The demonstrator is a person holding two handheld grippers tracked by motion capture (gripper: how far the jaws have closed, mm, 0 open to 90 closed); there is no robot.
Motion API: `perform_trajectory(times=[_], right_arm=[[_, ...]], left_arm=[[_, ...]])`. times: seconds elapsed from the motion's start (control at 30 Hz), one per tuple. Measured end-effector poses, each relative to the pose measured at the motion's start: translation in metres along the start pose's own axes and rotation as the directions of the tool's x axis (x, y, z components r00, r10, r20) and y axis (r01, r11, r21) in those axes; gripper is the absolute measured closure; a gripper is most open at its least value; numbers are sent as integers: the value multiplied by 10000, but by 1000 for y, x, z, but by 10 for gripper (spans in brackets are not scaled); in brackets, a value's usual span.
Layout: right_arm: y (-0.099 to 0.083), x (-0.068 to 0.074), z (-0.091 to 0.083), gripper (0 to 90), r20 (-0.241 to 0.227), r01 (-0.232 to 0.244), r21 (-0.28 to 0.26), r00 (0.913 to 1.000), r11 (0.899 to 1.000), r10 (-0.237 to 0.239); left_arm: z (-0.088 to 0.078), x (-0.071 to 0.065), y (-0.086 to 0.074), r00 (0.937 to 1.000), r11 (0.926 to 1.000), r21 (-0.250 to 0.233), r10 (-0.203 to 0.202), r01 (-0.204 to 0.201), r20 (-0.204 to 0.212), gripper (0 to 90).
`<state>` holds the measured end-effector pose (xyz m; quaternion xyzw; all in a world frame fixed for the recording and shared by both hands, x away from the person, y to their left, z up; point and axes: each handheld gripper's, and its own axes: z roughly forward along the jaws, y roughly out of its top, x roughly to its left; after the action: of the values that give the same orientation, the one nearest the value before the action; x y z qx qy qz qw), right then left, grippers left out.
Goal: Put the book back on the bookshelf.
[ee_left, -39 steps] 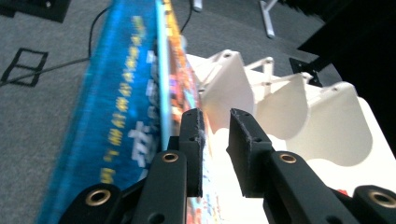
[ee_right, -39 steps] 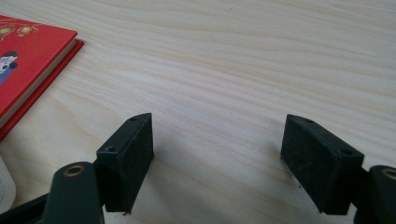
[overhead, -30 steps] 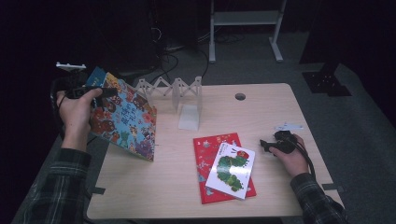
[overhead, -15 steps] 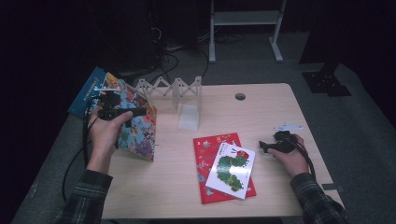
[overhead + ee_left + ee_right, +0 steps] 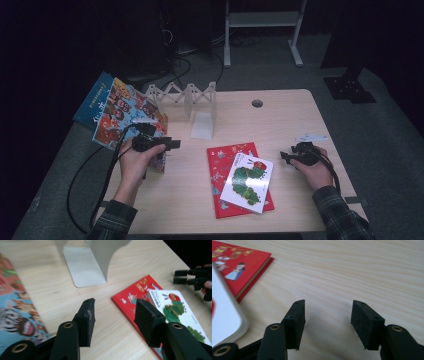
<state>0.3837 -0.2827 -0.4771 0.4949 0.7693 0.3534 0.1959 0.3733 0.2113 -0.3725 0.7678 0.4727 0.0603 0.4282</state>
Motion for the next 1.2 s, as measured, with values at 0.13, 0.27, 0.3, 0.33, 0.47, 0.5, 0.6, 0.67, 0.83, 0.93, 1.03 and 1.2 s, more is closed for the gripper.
perform_trajectory(times=[0.13,0.27,0.3,0.33,0.47,0.5,0.6,0.67,0.83,0.93,1.03,1.2], right_arm=[[0,6,-10,479,-371,129,53,9992,9999,-127],[-1,14,-19,506,-693,336,51,9970,9994,-332],[-2,16,-22,516,-785,411,58,9961,9991,-405],[-2,19,-24,521,-862,448,56,9953,9990,-441],[-5,27,-33,551,-1116,632,49,9918,9980,-622],[-6,29,-35,562,-1136,641,50,9915,9979,-631],[-10,33,-40,591,-1312,638,106,9894,9979,-619],[-12,37,-43,607,-1499,544,166,9874,9984,-513],[-15,47,-45,619,-1931,564,338,9800,9978,-489],[-16,55,-43,616,-2175,745,456,9740,9962,-629],[-16,61,-40,611,-2338,857,552,9697,9948,-706],[-14,67,-37,621,-2405,1079,559,9663,9926,-915]], left_arm=[[13,-4,-15,9993,9988,309,381,-380,-40,451],[21,-8,-28,9988,9992,57,403,-405,264,410],[24,-10,-31,9987,9993,85,373,-376,336,399],[27,-11,-35,9982,9991,148,388,-395,454,386],[36,-15,-50,9959,9982,278,516,-539,749,352],[37,-16,-53,9946,9971,353,647,-678,815,350],[42,-20,-63,9905,9912,659,1090,-1147,836,341],[45,-22,-68,9877,9875,809,1280,-1354,902,335],[51,-25,-76,9816,9811,1000,1539,-1654,1133,333],[53,-27,-76,9804,9815,874,1597,-1702,1154,323],[54,-26,-76,9802,9830,780,1564,-1665,1219,307],[57,-26,-77,9813,9838,1005,1343,-1487,1380,291]])
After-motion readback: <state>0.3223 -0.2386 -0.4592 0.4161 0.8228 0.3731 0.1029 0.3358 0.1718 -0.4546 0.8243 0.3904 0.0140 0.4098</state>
